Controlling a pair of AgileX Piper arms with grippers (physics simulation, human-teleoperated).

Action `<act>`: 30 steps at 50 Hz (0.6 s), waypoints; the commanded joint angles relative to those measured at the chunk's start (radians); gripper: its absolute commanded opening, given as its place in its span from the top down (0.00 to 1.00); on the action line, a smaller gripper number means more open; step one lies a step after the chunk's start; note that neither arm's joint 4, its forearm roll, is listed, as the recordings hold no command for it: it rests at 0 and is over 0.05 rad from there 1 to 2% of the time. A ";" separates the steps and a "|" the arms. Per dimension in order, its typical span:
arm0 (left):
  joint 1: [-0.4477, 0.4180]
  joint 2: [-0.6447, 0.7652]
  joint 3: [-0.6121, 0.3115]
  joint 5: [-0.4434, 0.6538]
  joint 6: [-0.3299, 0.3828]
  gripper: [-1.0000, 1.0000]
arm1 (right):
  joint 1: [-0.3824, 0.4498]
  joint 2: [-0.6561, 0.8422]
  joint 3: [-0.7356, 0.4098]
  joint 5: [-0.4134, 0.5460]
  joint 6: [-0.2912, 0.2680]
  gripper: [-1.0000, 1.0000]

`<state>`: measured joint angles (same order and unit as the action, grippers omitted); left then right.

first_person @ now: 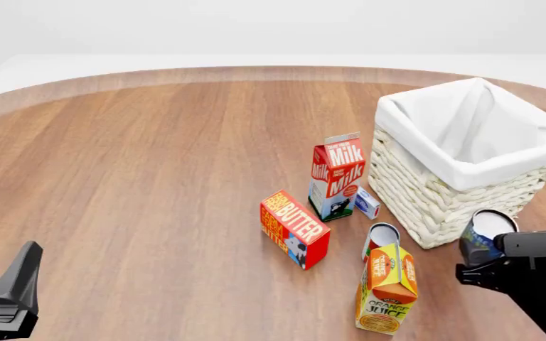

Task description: Pick up the alphabet soup, and put it in the basket.

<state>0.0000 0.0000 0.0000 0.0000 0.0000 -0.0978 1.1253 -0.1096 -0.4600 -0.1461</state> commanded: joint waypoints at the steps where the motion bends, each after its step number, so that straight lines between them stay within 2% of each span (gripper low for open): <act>1: 0.000 0.000 0.000 0.000 0.000 0.00 | -0.003 -0.073 -0.025 0.061 0.011 1.00; 30: 0.000 0.000 0.000 0.000 0.000 0.00 | -0.006 -0.220 -0.087 0.201 0.001 1.00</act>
<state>0.0000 0.0000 0.0000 0.0000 0.0000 -0.1060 0.9477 -0.1653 -0.2979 -0.1580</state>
